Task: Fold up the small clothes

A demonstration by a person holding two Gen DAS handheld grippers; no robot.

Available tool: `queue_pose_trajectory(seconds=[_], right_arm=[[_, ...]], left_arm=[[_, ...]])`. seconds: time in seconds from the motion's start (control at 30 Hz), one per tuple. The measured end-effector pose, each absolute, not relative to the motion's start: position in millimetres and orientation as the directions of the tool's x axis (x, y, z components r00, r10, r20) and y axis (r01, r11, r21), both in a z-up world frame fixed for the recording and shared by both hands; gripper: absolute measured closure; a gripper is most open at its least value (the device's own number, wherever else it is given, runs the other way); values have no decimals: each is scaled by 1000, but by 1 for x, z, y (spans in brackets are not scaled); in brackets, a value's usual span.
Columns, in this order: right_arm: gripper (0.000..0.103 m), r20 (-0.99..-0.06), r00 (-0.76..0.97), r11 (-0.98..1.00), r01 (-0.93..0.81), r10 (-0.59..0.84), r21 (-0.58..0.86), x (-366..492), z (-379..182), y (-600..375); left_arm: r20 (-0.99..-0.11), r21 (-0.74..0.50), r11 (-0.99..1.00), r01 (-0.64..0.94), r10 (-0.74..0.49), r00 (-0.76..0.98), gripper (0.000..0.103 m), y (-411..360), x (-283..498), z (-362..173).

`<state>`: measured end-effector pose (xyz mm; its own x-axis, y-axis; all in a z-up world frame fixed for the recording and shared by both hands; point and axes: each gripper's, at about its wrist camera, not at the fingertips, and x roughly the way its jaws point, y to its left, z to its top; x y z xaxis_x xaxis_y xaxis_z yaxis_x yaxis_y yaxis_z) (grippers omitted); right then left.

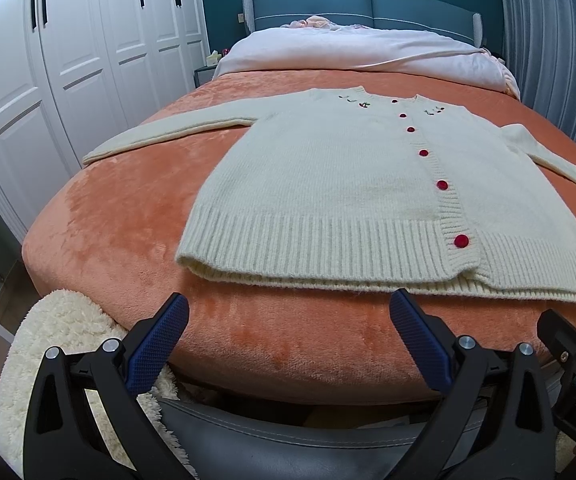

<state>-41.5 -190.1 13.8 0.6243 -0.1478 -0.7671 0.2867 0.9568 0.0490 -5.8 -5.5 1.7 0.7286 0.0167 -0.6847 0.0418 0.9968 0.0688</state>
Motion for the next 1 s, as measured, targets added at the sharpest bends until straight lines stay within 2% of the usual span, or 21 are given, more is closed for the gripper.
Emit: queue_pose_trajectory(seconds=[0.83,1.0], right_arm=[[5,-767,624,957,286,-148,48,-41,14,-189],[5,-762,634,956,285,-131,72,-42,16,-190]], left_arm=[[-685,65,997,43,13,728,5,-4,-6,1],[-684,11,1000,25,-11,729,5,8,-4,8]])
